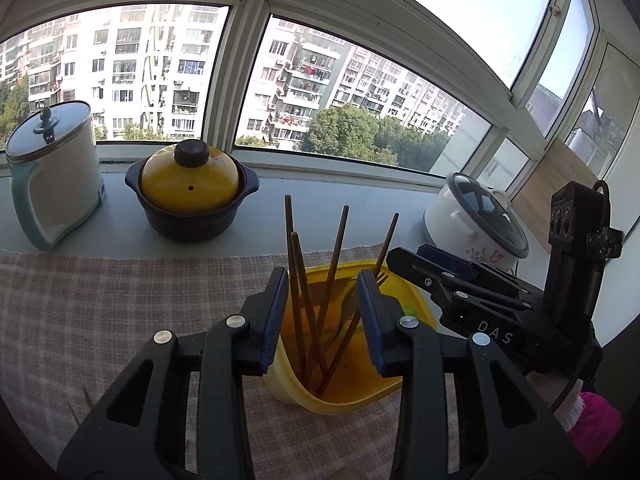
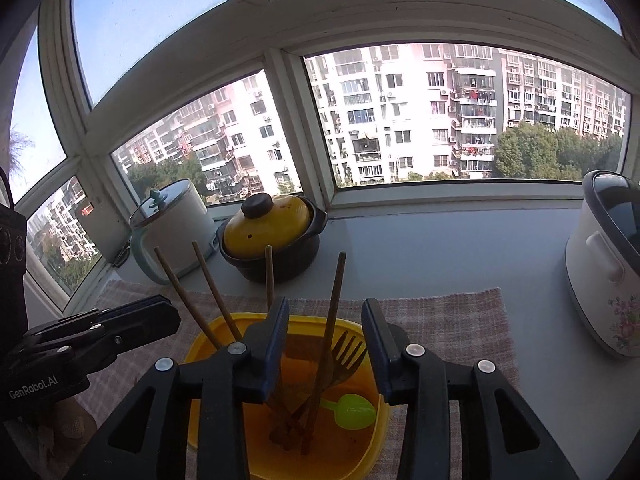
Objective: Organize utensils
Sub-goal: 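Move both tools back to the metal spoon and last chopsticks, then close the left gripper on a chopstick beside the metal spoon, then close the right gripper on the metal spoon handle while the left gripper holds the chopstick, then lift the chopstick and metal spoon with both tools and carry them toward the yellow container, then lower the chopstick and spoon into the yellow container and open both grippers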
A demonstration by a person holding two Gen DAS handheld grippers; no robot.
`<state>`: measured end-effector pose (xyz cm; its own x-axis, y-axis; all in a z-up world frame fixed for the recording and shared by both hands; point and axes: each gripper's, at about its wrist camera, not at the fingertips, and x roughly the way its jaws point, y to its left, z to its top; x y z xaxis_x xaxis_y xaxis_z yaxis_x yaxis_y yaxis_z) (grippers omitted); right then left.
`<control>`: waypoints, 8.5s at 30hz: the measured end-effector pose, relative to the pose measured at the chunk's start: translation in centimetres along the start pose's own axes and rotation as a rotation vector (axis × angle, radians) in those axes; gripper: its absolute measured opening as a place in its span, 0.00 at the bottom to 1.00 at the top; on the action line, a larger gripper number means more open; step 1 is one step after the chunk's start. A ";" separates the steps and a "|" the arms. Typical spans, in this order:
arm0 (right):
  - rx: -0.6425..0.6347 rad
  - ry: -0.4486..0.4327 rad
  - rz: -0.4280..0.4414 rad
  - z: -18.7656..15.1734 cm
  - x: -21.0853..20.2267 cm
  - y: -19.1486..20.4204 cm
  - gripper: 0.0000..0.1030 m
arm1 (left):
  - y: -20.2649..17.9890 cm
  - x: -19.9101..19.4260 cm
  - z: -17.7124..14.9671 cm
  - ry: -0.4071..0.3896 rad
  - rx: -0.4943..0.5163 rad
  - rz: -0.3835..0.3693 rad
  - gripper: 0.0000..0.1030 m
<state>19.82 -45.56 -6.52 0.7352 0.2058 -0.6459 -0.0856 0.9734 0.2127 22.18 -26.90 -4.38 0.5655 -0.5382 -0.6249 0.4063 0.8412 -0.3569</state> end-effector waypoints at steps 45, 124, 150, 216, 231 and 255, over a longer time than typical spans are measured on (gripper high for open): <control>-0.118 0.198 0.176 -9.5 -1.2 11.2 0.78 | 22.3 -4.6 -14.2 0.316 -0.317 0.228 0.34; -0.876 0.820 0.506 -17.1 13.5 26.7 0.19 | 26.2 -12.8 -21.7 0.168 -0.573 0.314 0.04; -0.762 0.682 0.363 -16.5 11.9 23.8 0.06 | 25.1 -11.2 -20.9 0.183 -0.545 0.284 0.03; -0.691 0.292 0.381 -9.4 3.3 24.8 0.33 | 19.5 -15.1 -14.8 0.008 -0.416 0.238 0.03; -0.592 0.167 0.367 -5.1 -1.2 21.4 0.33 | 15.0 -16.8 -9.7 -0.101 -0.325 0.173 0.03; -0.391 -0.015 0.237 2.4 -7.4 11.3 0.33 | 5.6 -17.1 0.1 -0.235 -0.157 -0.015 0.03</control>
<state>15.05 -36.29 2.46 0.6739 0.4288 -0.6017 -0.4982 0.8651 0.0585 14.87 -13.01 4.36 0.7187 -0.5322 -0.4475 0.3098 0.8212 -0.4792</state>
